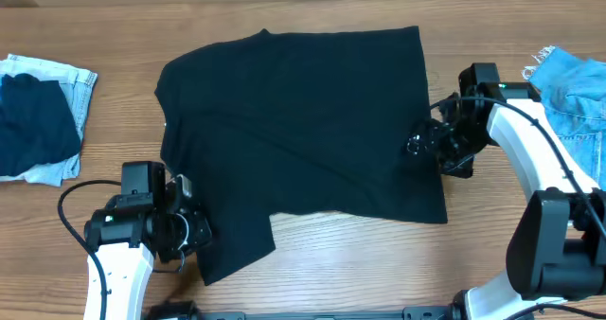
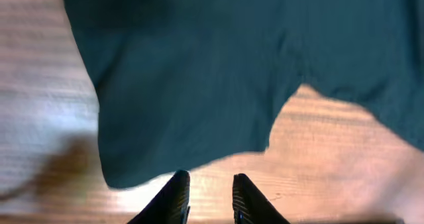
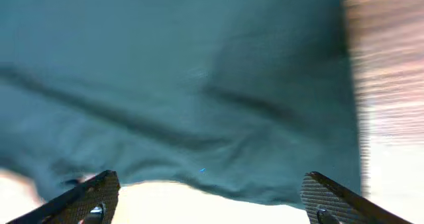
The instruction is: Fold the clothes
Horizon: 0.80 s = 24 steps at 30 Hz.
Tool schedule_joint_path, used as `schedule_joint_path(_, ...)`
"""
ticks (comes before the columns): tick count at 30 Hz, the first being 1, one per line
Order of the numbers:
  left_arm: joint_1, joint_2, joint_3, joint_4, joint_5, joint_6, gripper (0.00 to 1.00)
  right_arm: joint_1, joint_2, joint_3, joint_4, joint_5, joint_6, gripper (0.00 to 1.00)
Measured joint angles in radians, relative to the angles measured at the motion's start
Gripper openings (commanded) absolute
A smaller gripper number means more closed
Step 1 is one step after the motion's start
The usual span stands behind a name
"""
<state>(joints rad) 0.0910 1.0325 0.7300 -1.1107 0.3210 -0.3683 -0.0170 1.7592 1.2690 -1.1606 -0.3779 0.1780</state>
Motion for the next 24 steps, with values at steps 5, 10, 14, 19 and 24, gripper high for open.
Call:
schedule_joint_path(5,-0.042,0.0,0.006,0.037,-0.074,0.0,0.26,0.061,0.0,0.0,0.023,-0.099,-0.072,0.9)
schedule_joint_path(10,-0.179,0.0,0.038,0.032,-0.173,-0.005,0.31,0.077,0.0,0.0,0.041,-0.121,-0.085,0.9)
schedule_joint_path(14,-0.229,0.0,0.053,0.008,-0.256,-0.103,0.36,0.077,0.0,0.0,0.035,-0.124,-0.087,0.91)
schedule_joint_path(19,-0.229,0.0,0.053,0.003,-0.317,-0.261,0.52,0.077,0.0,0.0,0.034,-0.124,-0.089,0.91)
schedule_joint_path(24,-0.188,0.025,0.05,0.024,-0.322,-0.336,0.52,0.077,0.0,0.0,0.023,-0.124,-0.091,0.92)
